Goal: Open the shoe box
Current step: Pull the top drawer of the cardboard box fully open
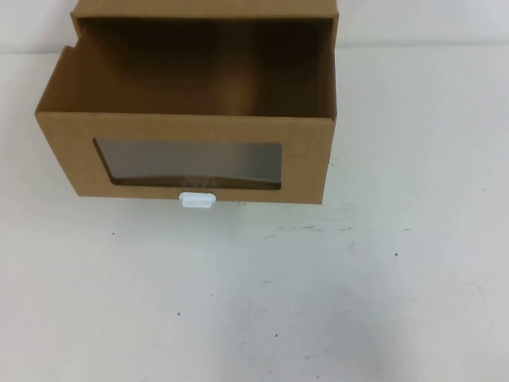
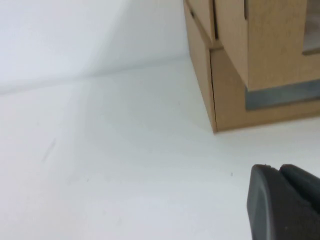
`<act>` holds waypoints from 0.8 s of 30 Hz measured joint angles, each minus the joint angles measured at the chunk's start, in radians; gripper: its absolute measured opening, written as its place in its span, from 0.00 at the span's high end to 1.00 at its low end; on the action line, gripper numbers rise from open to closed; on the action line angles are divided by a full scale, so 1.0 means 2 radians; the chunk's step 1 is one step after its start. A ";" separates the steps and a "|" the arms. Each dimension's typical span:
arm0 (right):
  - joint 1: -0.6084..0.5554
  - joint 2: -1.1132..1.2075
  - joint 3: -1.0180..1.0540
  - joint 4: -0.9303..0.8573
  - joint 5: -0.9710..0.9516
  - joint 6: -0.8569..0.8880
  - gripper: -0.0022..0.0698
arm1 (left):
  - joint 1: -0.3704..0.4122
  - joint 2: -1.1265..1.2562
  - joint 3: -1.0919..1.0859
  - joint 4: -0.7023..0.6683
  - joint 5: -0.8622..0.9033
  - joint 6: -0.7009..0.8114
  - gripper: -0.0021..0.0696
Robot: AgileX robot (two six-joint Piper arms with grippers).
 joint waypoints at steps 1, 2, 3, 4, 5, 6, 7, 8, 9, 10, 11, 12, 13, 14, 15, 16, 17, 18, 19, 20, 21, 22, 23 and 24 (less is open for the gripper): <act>0.000 0.000 0.000 0.000 0.000 0.000 0.99 | 0.000 -0.014 0.015 -0.004 -0.013 -0.001 0.97; 0.000 0.000 0.000 0.000 0.000 0.000 0.99 | 0.000 -0.024 0.027 -0.009 -0.024 -0.003 0.97; 0.000 0.000 0.000 0.000 0.000 0.000 0.99 | 0.000 -0.031 0.042 -0.018 -0.033 -0.005 0.97; 0.000 0.000 0.000 0.000 0.000 0.000 0.99 | 0.000 -0.034 0.057 -0.027 -0.041 -0.008 0.97; 0.000 0.000 0.000 0.000 -0.002 0.000 0.99 | 0.000 -0.035 0.068 -0.035 -0.045 -0.011 0.97; 0.000 0.000 0.000 0.000 -0.001 0.000 0.99 | 0.000 -0.035 0.077 -0.042 -0.042 -0.013 0.97; 0.000 0.000 0.000 0.000 -0.001 0.000 0.99 | 0.000 -0.036 0.081 -0.047 -0.034 -0.014 0.97; 0.000 0.000 0.000 0.001 -0.003 0.000 0.99 | 0.000 -0.036 0.083 -0.048 -0.027 -0.015 0.97; 0.000 0.000 0.000 0.001 -0.003 0.000 0.99 | 0.000 -0.036 0.084 -0.048 -0.018 -0.016 0.97; 0.000 0.000 0.000 0.001 -0.003 0.000 0.99 | 0.000 -0.036 0.084 -0.048 -0.007 -0.016 0.97; 0.000 0.000 0.000 0.001 -0.003 0.000 0.99 | 0.000 -0.036 0.084 -0.048 0.004 -0.017 0.97; 0.000 0.000 0.000 0.001 -0.003 0.000 0.99 | 0.000 -0.036 0.084 -0.049 0.012 -0.017 0.97; 0.000 0.000 0.000 0.001 -0.003 0.000 0.99 | 0.000 -0.036 0.084 -0.049 0.016 -0.017 0.97; 0.000 0.000 0.000 0.001 -0.003 0.000 0.99 | 0.000 -0.036 0.084 -0.049 0.019 -0.017 0.97; 0.000 0.000 0.000 0.001 -0.003 0.000 0.99 | 0.000 -0.036 0.084 -0.050 0.020 -0.017 0.97; 0.000 0.000 0.000 0.001 -0.003 0.000 0.99 | 0.000 -0.036 0.085 -0.050 0.022 -0.018 0.97; 0.000 0.000 0.000 0.001 -0.003 0.000 0.99 | 0.000 -0.036 0.085 -0.050 0.022 -0.018 0.97; 0.000 0.000 0.000 0.001 -0.003 0.000 0.99 | 0.000 -0.036 0.085 -0.050 0.024 -0.018 0.97; 0.000 0.000 0.000 0.001 -0.003 0.000 0.99 | 0.000 -0.036 0.085 -0.050 0.024 -0.018 0.97; 0.000 0.000 0.000 0.001 -0.003 0.000 0.99 | 0.000 -0.036 0.085 -0.050 0.024 -0.019 0.97; 0.000 0.000 0.000 0.001 -0.003 0.000 0.99 | 0.000 -0.036 0.085 -0.050 0.024 -0.019 0.97; 0.000 0.000 0.000 0.001 -0.003 0.000 0.99 | 0.000 -0.036 0.085 -0.050 0.024 -0.019 0.97; 0.000 0.000 0.000 0.001 -0.003 0.000 0.99 | 0.000 -0.036 0.085 -0.050 0.024 -0.019 0.97; 0.000 0.000 0.000 0.001 -0.003 0.000 0.99 | 0.000 -0.036 0.085 -0.050 0.024 -0.019 0.97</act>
